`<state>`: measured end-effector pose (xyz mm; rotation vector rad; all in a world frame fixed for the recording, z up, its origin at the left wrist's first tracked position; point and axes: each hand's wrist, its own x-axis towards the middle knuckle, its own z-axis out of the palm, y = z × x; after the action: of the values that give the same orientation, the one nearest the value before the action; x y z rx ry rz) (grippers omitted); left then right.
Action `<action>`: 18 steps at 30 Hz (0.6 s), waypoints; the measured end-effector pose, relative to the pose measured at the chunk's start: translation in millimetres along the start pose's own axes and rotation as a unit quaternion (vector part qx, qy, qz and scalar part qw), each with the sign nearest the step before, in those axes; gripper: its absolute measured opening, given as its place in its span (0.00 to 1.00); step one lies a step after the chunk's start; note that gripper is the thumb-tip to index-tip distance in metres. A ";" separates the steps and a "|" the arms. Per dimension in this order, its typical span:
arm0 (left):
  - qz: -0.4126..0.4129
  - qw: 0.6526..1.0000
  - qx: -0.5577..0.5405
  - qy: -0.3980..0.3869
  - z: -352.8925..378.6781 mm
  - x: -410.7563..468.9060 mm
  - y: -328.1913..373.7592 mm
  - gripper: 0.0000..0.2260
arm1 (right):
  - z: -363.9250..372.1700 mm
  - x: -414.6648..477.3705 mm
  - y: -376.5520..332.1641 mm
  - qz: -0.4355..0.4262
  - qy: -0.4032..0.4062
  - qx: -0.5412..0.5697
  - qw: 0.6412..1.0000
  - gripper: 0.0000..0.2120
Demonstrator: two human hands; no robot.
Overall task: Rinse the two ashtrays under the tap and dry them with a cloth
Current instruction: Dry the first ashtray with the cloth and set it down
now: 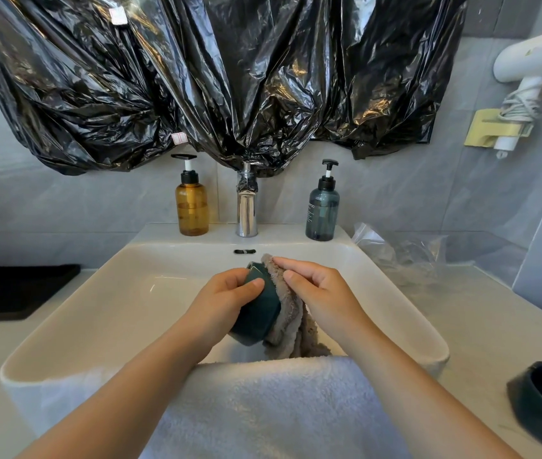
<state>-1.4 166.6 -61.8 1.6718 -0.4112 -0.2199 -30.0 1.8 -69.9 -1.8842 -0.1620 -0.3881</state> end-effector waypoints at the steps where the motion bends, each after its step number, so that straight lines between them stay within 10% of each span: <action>1: -0.001 1.000 0.007 0.001 0.2 0.1 -0.2 0.08 | -0.6 1.0 0.9 0.004 0.009 -0.008 1.000 0.15; 18: 0.045 0.996 0.057 -0.048 1.2 -4.1 -2.1 0.09 | -0.6 2.3 0.8 0.016 -0.017 -0.028 0.999 0.16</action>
<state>-5.4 167.3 -64.4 1.7552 -0.5793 -0.2142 -27.7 0.8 -69.6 -1.9468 -0.1459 -0.3414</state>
